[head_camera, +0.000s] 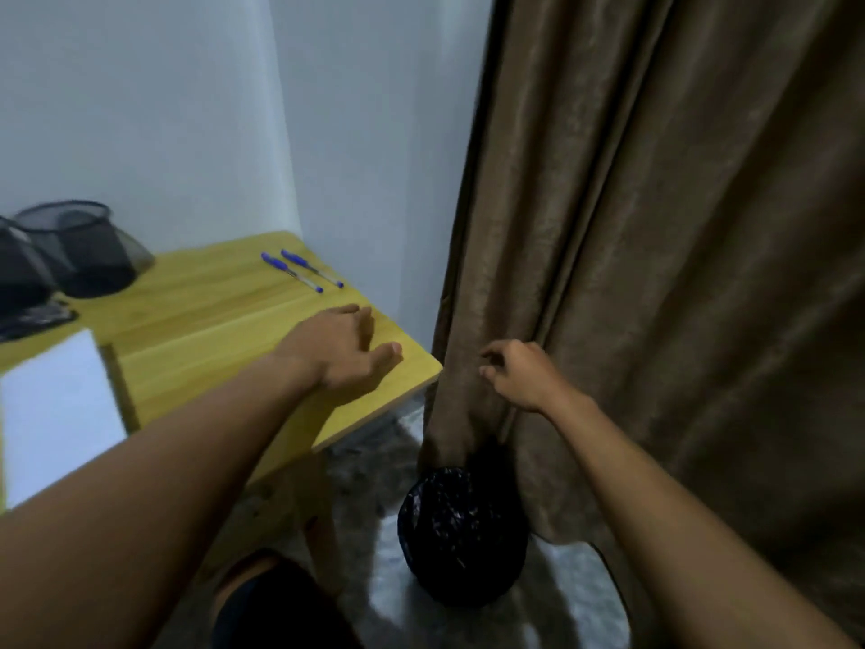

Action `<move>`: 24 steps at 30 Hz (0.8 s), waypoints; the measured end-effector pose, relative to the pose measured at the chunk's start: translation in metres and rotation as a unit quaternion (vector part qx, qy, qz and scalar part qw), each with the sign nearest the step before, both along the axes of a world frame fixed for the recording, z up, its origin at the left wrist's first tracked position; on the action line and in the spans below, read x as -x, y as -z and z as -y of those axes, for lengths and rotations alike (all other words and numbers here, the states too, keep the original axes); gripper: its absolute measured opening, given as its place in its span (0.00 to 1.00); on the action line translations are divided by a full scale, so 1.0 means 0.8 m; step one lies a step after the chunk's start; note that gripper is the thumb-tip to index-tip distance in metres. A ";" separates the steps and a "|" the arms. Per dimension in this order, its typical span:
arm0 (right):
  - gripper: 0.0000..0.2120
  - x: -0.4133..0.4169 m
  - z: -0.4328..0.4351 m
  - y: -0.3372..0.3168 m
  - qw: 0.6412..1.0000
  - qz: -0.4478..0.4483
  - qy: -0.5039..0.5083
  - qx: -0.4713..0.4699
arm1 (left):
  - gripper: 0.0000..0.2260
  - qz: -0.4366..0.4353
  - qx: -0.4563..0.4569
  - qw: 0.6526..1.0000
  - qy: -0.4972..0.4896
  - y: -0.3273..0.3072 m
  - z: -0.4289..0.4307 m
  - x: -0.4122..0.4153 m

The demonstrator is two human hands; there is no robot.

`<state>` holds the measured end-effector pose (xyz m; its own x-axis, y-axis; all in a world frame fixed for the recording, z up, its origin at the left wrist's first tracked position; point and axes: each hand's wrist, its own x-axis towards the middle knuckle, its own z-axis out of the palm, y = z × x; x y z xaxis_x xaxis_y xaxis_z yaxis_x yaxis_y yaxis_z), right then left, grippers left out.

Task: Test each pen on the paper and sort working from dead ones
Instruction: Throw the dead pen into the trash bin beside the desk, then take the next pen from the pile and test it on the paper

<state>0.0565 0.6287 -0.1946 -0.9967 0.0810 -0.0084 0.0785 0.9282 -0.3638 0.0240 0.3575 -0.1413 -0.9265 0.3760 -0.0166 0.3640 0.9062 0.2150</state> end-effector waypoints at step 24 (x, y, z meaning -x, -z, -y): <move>0.23 0.070 0.435 -0.161 0.952 -0.040 -0.302 -0.002 | 0.18 -0.109 -0.057 0.952 -0.280 -0.085 0.374 -0.081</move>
